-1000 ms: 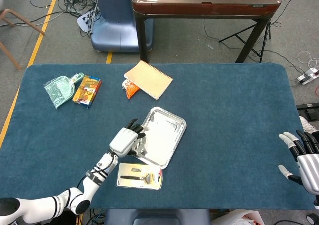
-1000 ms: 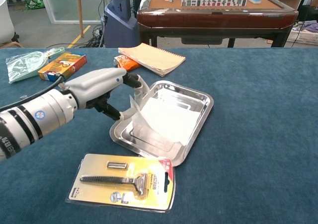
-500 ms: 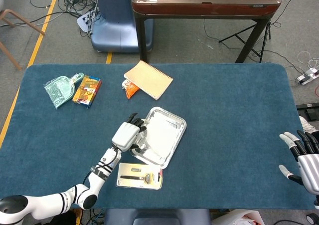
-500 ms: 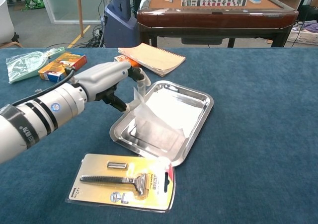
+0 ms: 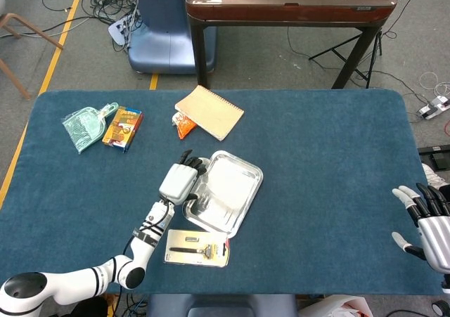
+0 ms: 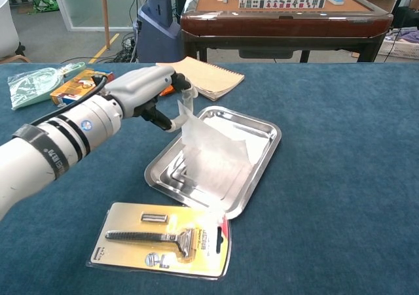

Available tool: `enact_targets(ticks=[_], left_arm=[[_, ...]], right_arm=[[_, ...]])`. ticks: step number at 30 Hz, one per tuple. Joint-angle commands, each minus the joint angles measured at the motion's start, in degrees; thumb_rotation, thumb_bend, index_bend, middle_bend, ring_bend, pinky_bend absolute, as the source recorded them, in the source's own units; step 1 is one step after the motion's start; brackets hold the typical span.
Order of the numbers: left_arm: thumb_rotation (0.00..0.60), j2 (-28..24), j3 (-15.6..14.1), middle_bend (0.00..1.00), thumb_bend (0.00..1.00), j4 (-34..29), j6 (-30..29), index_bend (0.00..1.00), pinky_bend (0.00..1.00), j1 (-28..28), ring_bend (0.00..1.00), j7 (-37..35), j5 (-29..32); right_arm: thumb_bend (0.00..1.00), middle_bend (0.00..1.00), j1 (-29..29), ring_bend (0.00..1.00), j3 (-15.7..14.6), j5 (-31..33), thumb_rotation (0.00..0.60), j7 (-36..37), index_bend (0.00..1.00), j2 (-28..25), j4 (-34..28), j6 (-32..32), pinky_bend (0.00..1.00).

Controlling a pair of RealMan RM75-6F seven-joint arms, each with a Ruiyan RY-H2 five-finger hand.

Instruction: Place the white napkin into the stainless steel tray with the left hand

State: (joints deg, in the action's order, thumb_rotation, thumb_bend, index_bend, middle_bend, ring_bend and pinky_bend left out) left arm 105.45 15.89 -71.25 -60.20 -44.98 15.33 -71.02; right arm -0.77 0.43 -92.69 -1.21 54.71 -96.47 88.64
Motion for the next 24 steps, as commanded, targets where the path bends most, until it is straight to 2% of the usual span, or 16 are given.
enact_targets(ticks=[1,7,13,24], left_arm=[[0.6,-0.7,-0.9,0.26,0.39,-0.9,0.2,0.53,0.05,0.4,0.22,0.8,0.2],[0.6,-0.9,-3.2,0.26,0.38,-2.1,0.5,0.52,0.05,1.0,0.22,3.4,0.4],[0.6,-0.4,-4.2,0.26,0.38,-2.4,0.8,0.5,0.05,1.1,0.21,5.2,0.8],[0.6,-2.0,-5.2,0.25,0.38,-6.0,1.6,0.32,0.05,1.6,0.19,8.9,2.8]], right_arm=[[0.2,0.17,0.0,0.05,0.0,0.0,0.6,0.0,0.16,0.0,0.1,-0.1,0.09],[0.2,0.17,-0.1,0.05,-0.1,-0.2,0.6,0.2,0.16,0.2,0.2,-0.1,0.09],[0.2,0.17,0.2,0.05,-0.2,-0.1,0.6,0.4,0.16,0.1,0.4,0.3,0.09],[0.2,0.17,0.0,0.05,-0.1,-0.2,0.6,0.7,0.16,0.4,0.7,-0.1,0.09]])
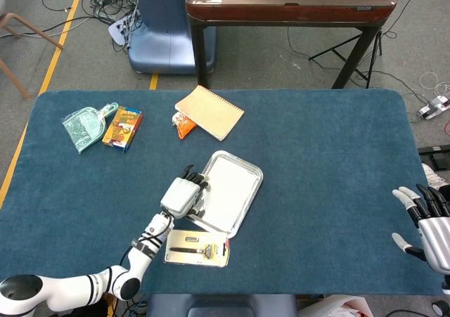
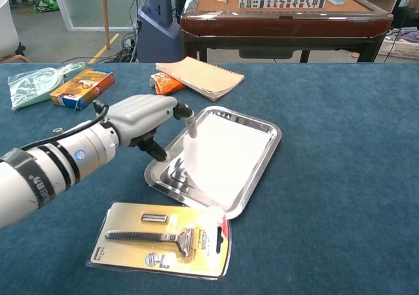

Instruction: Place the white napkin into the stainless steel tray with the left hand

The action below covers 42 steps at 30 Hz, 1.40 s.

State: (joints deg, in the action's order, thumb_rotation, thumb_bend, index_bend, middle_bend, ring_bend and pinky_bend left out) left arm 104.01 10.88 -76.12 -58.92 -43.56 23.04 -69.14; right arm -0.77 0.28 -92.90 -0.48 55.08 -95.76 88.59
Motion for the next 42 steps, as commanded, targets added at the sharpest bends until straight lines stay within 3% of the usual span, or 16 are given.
enact_targets(ticks=[1,13,24,32,42], left_arm=[[0.6,-0.9,-0.3,0.24,0.38,-1.8,0.4,0.3,0.05,0.2,0.19,1.9,1.4],[0.6,-3.5,-1.0,0.2,0.37,-8.2,0.5,0.25,0.05,0.4,0.18,10.3,7.0],[0.6,-7.5,-0.9,0.12,0.31,-15.0,-2.3,0.09,0.05,0.8,0.12,16.2,12.0],[0.6,-9.8,-0.7,0.12,0.3,-16.9,-4.2,0.09,0.05,1.5,0.12,15.2,12.3],[0.6,-15.3,-0.6,0.12,0.3,-19.5,-8.4,0.12,0.05,5.3,0.12,8.7,9.7]], right_arm=[[0.2,0.17,-0.1,0.05,0.0,0.0,0.6,0.0,0.16,0.0,0.0,-0.1,0.09],[0.2,0.17,0.0,0.05,0.0,-0.1,0.6,-0.1,0.16,0.0,0.0,0.0,0.09],[0.2,0.17,-0.2,0.05,0.0,-0.2,0.6,0.1,0.16,0.1,0.0,0.0,0.09],[0.2,0.17,-0.1,0.05,0.0,-0.3,0.6,0.1,0.16,0.0,0.0,0.1,0.09],[0.2,0.17,0.0,0.05,0.0,0.1,0.6,0.1,0.16,-0.3,-0.1,0.1,0.09]])
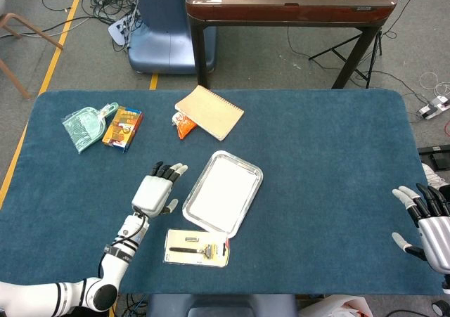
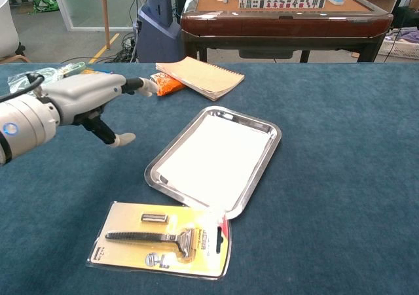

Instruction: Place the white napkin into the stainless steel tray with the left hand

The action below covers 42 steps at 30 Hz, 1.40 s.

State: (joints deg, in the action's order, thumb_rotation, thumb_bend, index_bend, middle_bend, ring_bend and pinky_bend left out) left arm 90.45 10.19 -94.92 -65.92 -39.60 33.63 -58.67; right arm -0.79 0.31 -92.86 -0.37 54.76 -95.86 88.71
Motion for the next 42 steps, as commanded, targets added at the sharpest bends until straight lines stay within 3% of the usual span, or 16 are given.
enact_targets(ticks=[1,9,21,34,42], left_arm=[[0.6,-2.4,0.1,0.12,0.3,-1.0,-1.9,0.13,0.05,1.9,0.12,-2.6,-1.0],[0.6,-8.1,0.2,0.12,0.3,-2.6,-6.9,0.14,0.05,6.6,0.12,-9.4,-4.5],[0.6,-16.4,-5.1,0.12,0.3,-4.2,-15.7,0.16,0.05,15.9,0.12,-16.0,-13.9],[0.6,-21.3,-11.2,0.12,0.3,-7.6,-24.6,0.18,0.05,25.9,0.12,-16.1,-21.4],[0.6,-21.6,-12.1,0.12,0.3,-9.0,-27.7,0.18,0.05,29.6,0.12,-14.5,-23.8]], right_arm=[[0.2,0.17,0.0,0.05,0.0,0.1,0.6,0.1,0.16,0.0,0.1,0.0,0.09],[0.2,0.17,-0.3,0.05,0.2,0.4,0.6,-0.1,0.16,-0.2,-0.1,-0.6,0.09],[0.2,0.17,-2.0,0.05,0.3,0.0,0.6,-0.3,0.16,-0.1,0.2,-2.9,0.09],[0.2,0.19,-3.7,0.05,0.3,-1.8,0.6,1.2,0.16,1.7,2.5,-3.7,0.09],[0.2,0.19,-4.3,0.05,0.6,-2.3,0.6,0.9,0.16,2.1,2.2,-3.6,0.09]])
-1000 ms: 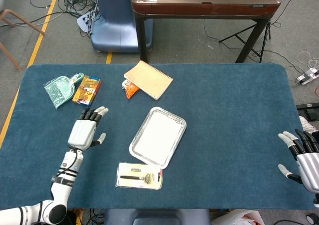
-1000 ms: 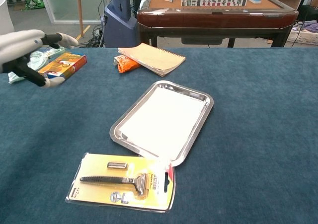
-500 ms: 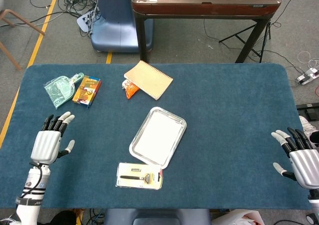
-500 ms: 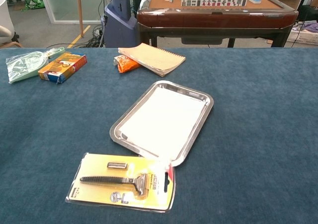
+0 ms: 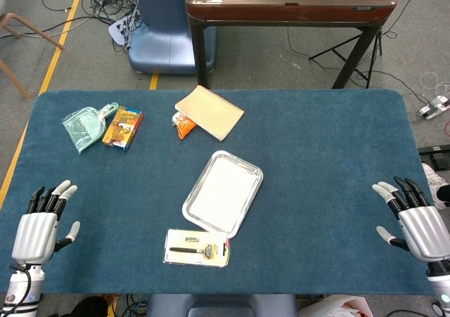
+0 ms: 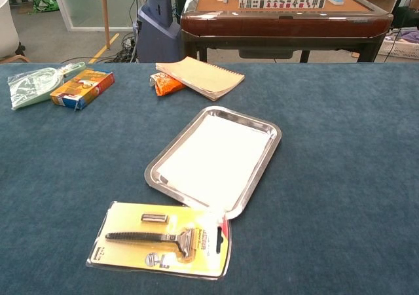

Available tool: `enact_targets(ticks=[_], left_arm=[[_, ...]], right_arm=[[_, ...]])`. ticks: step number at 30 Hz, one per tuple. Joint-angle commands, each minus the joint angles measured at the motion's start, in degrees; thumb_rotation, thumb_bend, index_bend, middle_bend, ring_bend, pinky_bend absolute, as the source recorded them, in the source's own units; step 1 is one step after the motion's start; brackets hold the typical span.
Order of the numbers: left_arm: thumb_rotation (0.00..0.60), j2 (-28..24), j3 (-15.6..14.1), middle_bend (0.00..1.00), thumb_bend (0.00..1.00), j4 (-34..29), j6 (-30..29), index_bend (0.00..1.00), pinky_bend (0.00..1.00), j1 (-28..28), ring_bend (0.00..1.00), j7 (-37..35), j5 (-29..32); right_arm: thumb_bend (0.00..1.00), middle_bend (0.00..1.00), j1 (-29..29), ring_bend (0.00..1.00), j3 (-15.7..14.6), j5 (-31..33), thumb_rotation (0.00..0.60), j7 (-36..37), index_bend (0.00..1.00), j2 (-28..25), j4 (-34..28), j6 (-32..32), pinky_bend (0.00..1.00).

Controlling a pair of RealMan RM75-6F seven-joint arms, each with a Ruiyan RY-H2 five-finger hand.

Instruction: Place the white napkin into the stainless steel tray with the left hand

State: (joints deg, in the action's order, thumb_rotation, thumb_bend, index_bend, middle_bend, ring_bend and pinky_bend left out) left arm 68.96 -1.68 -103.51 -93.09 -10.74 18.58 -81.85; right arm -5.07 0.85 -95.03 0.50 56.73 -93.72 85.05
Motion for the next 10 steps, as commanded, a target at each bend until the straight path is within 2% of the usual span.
enact_targets(ticks=[1,10], left_arm=[[0.6,-0.2,-0.4,0.12,0.3,-0.7,-0.6,0.18,0.05,1.1,0.13,1.0,-0.8],[0.6,-0.4,-0.2,0.12,0.3,-1.3,-1.0,0.18,0.05,3.3,0.12,1.8,-1.8]], right_arm=[[0.2,0.19,-0.1,0.05,0.0,-0.2,0.6,0.0,0.16,0.2,0.1,0.1,0.09],[0.2,0.19,-0.8,0.05,0.2,0.0,0.6,-0.9,0.16,0.5,-0.3,-0.4,0.09]])
